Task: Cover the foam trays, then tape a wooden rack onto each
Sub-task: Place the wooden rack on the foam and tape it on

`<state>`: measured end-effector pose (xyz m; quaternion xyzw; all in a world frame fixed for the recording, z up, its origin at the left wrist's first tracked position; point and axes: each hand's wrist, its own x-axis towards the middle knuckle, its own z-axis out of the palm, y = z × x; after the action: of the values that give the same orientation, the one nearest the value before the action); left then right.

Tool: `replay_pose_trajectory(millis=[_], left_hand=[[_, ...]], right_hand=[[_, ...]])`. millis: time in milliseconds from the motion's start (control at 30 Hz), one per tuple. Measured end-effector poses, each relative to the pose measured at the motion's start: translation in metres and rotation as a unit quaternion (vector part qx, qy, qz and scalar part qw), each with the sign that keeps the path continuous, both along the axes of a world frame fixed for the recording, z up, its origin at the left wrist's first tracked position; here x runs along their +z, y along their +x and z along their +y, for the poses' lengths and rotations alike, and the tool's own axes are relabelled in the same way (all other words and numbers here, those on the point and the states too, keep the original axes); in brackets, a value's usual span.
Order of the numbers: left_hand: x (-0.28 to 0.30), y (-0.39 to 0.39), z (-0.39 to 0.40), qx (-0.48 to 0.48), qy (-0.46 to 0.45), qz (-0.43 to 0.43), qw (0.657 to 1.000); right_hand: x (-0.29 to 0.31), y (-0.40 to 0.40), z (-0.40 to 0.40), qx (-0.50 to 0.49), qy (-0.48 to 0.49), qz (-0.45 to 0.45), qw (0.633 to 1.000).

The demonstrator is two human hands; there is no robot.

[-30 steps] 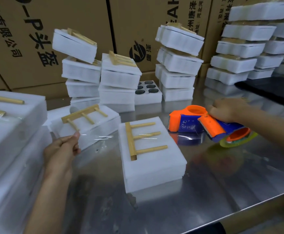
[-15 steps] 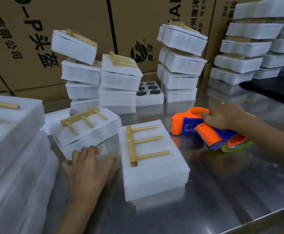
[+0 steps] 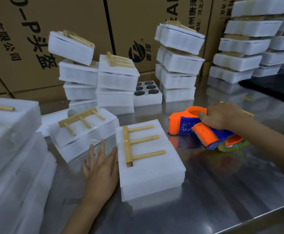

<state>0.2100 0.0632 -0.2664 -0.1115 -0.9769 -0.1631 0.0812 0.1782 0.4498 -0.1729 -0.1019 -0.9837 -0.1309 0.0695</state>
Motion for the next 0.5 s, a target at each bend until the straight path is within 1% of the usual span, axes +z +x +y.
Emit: replay_pose_trajectory(millis=[67,133,200,267,333,400,467,500], left_hand=[[-0.001,-0.004,-0.004,-0.046,0.012,-0.028,0.998],[-0.004,-0.009,-0.009,-0.074,-0.003,-0.045,0.996],[-0.008,-0.014,-0.016,-0.074,-0.043,-0.043,0.995],[-0.009,-0.018,-0.021,-0.057,-0.054,-0.051,0.996],[-0.001,-0.020,-0.020,-0.038,-0.025,-0.064,0.997],[0.015,-0.020,-0.014,-0.015,0.045,-0.045,0.998],[0.041,-0.018,0.001,0.000,0.127,0.027,0.991],[0.057,-0.017,0.014,-0.009,0.152,0.070,0.986]], right_hand=[[0.000,0.000,0.000,0.001,-0.001,0.004,1.000],[-0.001,0.000,0.000,0.002,-0.001,0.006,1.000],[0.000,0.001,-0.001,0.003,-0.006,0.002,1.000],[0.000,0.000,-0.002,0.004,-0.008,0.001,1.000],[-0.001,0.000,-0.001,0.004,-0.009,0.001,1.000],[-0.001,-0.001,0.001,0.004,-0.018,0.003,1.000],[-0.001,-0.001,0.006,0.001,-0.028,0.008,1.000],[0.000,-0.002,0.008,-0.002,-0.034,0.008,0.999]])
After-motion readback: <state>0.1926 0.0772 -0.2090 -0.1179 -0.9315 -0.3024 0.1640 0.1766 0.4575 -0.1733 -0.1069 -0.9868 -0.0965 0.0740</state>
